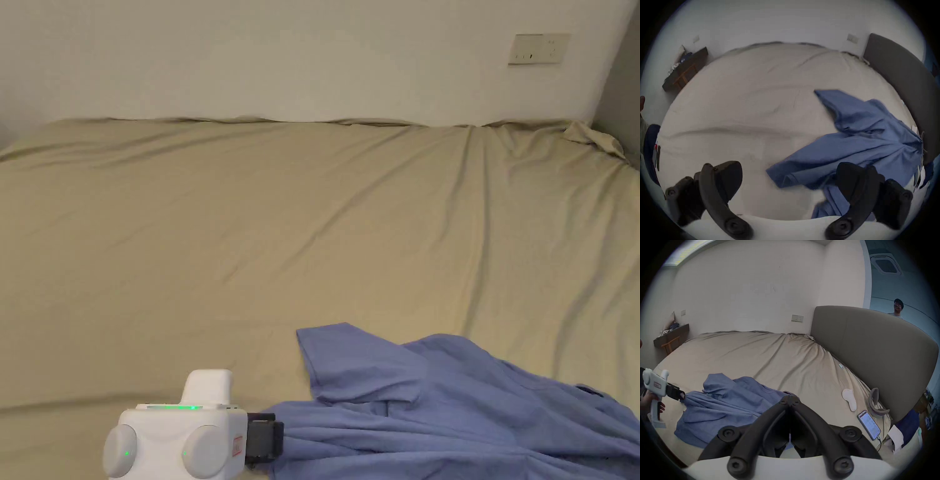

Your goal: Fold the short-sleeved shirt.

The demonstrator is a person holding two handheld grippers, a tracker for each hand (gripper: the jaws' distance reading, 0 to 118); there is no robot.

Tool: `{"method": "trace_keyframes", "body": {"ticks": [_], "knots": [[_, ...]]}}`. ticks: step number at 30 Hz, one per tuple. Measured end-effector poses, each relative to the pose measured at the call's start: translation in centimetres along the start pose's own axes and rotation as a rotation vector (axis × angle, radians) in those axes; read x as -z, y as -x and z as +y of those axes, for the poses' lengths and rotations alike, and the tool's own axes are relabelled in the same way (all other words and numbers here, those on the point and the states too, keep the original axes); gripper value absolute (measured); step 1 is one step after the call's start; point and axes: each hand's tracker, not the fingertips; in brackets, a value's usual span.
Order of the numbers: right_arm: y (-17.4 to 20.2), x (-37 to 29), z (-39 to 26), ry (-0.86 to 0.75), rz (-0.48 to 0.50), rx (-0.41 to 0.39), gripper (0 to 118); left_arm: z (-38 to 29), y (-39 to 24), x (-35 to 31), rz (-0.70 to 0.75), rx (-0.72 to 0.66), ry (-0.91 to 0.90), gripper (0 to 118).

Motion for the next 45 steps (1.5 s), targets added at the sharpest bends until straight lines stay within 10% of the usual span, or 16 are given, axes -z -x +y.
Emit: {"method": "trace_keyframes", "body": {"ticks": [7,9,10,22,25,33,37,38,45], "knots": [[0.7,1.9,-0.7,0.041,0.013,-0.020,2,-0.4,-0.2,1.3,0.055,-0.001,0.019,100],[0.9,2.3,-0.9,0.050,0.022,-0.022,2,-0.5,-0.3,0.2,0.071,0.027,-0.017,52],[0.9,2.4,-0.9,0.053,0.026,-0.017,2,-0.5,-0.1,-0.3,0.064,0.014,-0.024,5],[-2.7,5.3,-0.1,0.119,0.048,0.048,5,-0.9,-0.8,-9.8,-0.026,-0.039,-0.210,5],[-4.3,9.1,-1.1,0.248,0.040,0.065,118,-1.0,-1.2,-9.7,-0.007,-0.021,-0.218,5],[-5.2,18.0,-4.8,0.520,0.083,0.146,113,-1.5,-0.9,-8.1,-0.005,-0.059,-0.177,5],[-4.9,19.3,-5.9,0.558,0.099,0.140,55,-1.8,-0.9,-6.9,0.004,-0.058,-0.166,5],[-4.8,19.0,-6.1,0.553,0.105,0.142,24,-1.9,-0.9,-6.6,0.004,-0.059,-0.169,5],[-1.5,15.5,-4.9,0.419,0.075,-0.003,15,-2.5,-0.8,-6.7,-0.037,-0.107,-0.239,5]]}}
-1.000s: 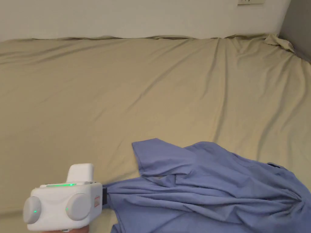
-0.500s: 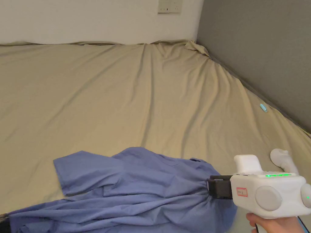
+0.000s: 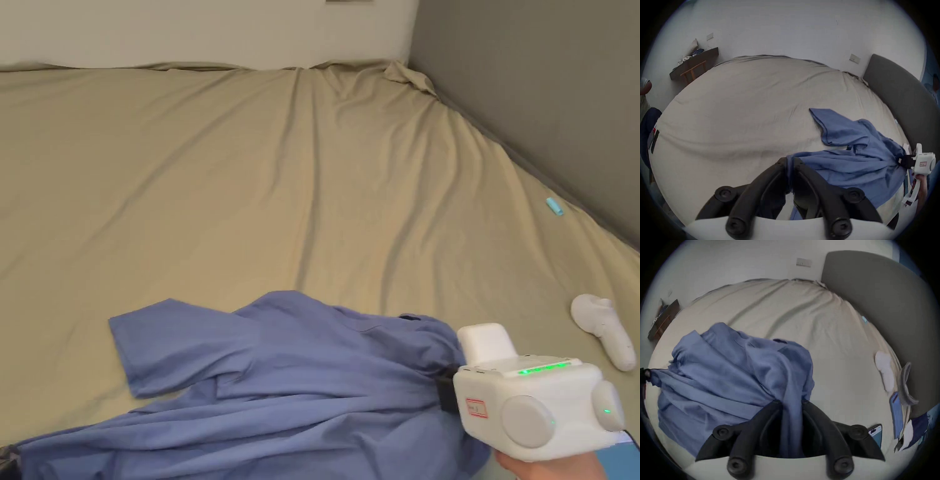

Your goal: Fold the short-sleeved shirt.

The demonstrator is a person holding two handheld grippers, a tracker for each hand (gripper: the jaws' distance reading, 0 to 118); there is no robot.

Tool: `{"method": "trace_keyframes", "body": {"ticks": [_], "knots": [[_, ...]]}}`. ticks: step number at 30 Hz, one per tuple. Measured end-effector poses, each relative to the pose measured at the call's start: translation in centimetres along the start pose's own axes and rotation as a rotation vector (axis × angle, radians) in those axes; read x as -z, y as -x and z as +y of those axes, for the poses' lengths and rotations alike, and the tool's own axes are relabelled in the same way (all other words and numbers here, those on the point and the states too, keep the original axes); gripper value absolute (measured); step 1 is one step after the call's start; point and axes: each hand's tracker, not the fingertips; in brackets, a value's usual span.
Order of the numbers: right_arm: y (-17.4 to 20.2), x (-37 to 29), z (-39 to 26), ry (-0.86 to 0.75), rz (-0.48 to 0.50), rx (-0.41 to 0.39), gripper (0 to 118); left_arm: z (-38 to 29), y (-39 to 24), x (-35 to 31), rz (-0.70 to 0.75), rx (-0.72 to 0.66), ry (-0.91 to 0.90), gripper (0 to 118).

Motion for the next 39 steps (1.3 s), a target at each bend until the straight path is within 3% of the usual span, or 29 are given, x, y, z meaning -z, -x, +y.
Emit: {"method": "trace_keyframes", "body": {"ticks": [7,15,20,24,30,39], "knots": [[1.7,-10.0,1.9,-0.297,0.102,0.040,14,2.4,-0.1,-7.5,-0.085,-0.029,-0.178,5],[3.3,-26.9,4.7,-0.720,0.257,0.095,14,6.8,0.8,-25.7,-0.121,-0.006,-0.597,5],[2.3,-36.9,6.0,-0.922,0.318,0.102,14,8.9,1.8,-37.3,-0.060,0.054,-0.830,5],[2.1,-42.4,8.0,-1.032,0.315,0.066,14,11.2,2.3,-42.9,-0.044,0.063,-0.928,5],[3.9,-44.7,14.6,-1.071,0.304,0.041,14,17.5,2.4,-43.3,0.007,0.110,-0.920,5],[7.5,-40.2,29.2,-1.034,0.303,0.071,14,32.1,4.3,-36.2,0.062,0.051,-0.862,5]]}}
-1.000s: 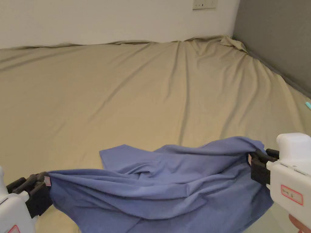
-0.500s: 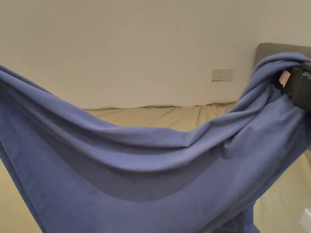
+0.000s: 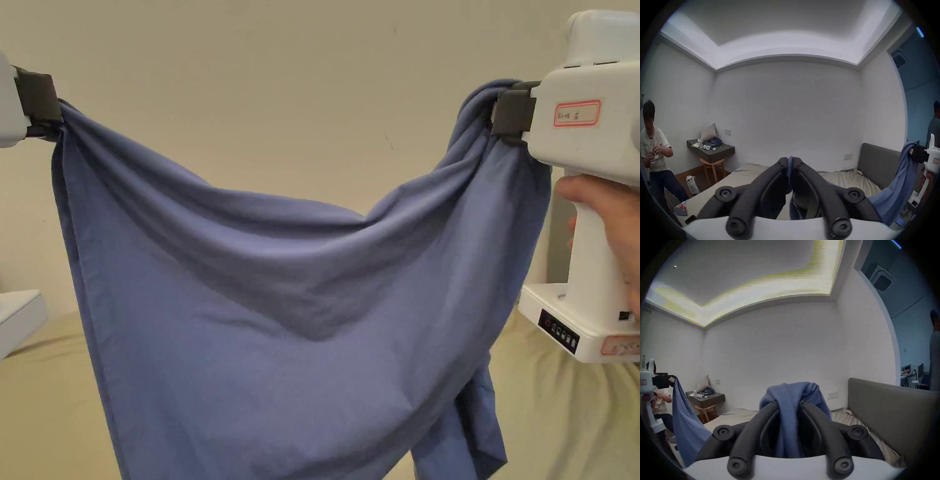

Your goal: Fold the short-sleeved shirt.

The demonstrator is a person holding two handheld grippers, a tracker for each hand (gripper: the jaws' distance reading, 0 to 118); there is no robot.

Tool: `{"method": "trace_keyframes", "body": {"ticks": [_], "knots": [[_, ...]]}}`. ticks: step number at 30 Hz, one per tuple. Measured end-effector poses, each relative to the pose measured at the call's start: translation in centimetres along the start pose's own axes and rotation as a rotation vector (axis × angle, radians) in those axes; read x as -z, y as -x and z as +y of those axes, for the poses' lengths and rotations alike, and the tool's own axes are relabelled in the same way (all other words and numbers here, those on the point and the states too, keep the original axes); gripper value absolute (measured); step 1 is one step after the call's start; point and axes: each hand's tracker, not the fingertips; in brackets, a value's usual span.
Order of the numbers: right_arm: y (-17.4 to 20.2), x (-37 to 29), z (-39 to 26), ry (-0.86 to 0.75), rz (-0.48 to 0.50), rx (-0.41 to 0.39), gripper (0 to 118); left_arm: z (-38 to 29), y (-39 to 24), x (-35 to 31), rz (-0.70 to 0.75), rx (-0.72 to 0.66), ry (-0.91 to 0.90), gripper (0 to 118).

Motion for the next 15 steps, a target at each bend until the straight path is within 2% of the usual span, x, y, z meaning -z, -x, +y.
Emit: {"method": "trace_keyframes", "body": {"ticks": [3,7,11,15], "knots": [[-0.3,5.6,-1.3,0.018,-0.024,-0.009,14,-1.1,0.2,4.7,0.040,-0.011,0.019,5],[0.1,11.2,-6.2,0.061,-0.057,-0.051,14,-6.3,0.8,10.7,0.082,-0.008,0.058,5],[0.3,15.9,-14.6,0.173,-0.057,-0.084,14,-16.0,1.3,15.7,0.099,-0.010,0.145,5],[-0.1,18.6,-26.6,0.345,-0.062,-0.087,14,-28.5,1.1,18.1,0.100,0.030,0.264,5]]}}
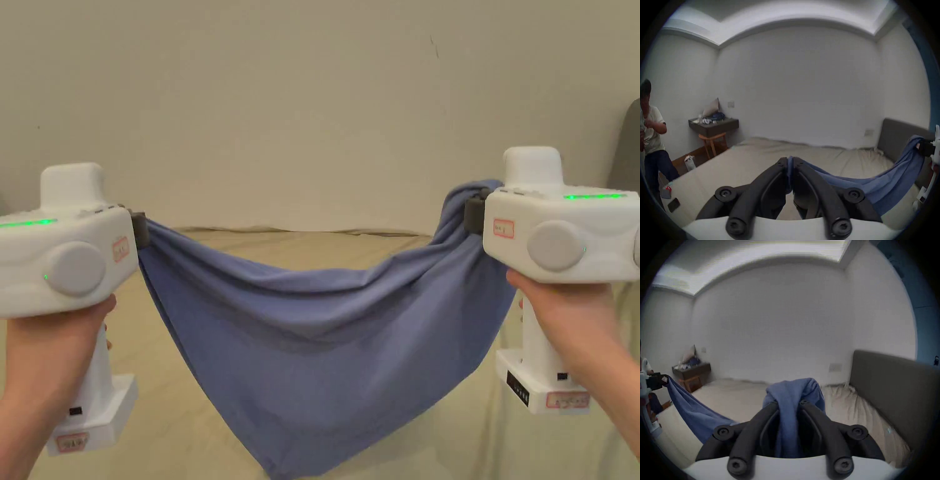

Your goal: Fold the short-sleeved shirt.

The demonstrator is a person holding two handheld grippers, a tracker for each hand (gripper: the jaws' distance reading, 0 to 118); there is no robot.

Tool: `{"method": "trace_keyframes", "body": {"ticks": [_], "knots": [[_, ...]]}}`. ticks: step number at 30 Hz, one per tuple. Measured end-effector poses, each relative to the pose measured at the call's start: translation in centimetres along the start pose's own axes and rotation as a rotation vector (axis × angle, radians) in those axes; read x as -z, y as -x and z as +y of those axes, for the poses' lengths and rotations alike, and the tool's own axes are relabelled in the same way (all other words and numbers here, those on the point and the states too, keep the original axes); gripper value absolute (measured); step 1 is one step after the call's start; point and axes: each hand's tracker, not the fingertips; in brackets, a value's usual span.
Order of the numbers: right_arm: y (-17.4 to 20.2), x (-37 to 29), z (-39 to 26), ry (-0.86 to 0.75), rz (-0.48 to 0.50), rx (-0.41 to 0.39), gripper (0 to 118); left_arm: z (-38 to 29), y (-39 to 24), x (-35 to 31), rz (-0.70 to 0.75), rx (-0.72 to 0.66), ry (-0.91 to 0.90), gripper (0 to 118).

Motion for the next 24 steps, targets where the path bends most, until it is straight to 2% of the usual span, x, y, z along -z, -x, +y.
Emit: {"method": "trace_keyframes", "body": {"ticks": [2,5,10,14,18,24], "knots": [[0.2,2.8,-5.7,0.111,-0.005,-0.014,14,-5.2,-0.2,2.3,-0.019,-0.011,0.096,5],[-0.7,6.8,-13.6,0.259,-0.011,0.012,14,-11.5,-0.6,3.9,-0.012,-0.030,0.224,5],[-2.5,5.4,-20.5,0.325,-0.007,0.046,14,-16.3,0.8,3.1,-0.019,-0.055,0.269,5],[-4.3,0.5,-23.5,0.320,0.016,0.074,14,-18.1,2.5,-2.3,-0.045,-0.079,0.272,5],[-4.5,-7.0,-25.7,0.303,0.038,0.074,14,-20.1,4.5,-7.6,-0.058,-0.127,0.293,5],[-4.7,-18.0,-28.7,0.331,0.040,0.059,14,-22.8,6.4,-16.2,-0.061,-0.099,0.359,5]]}}
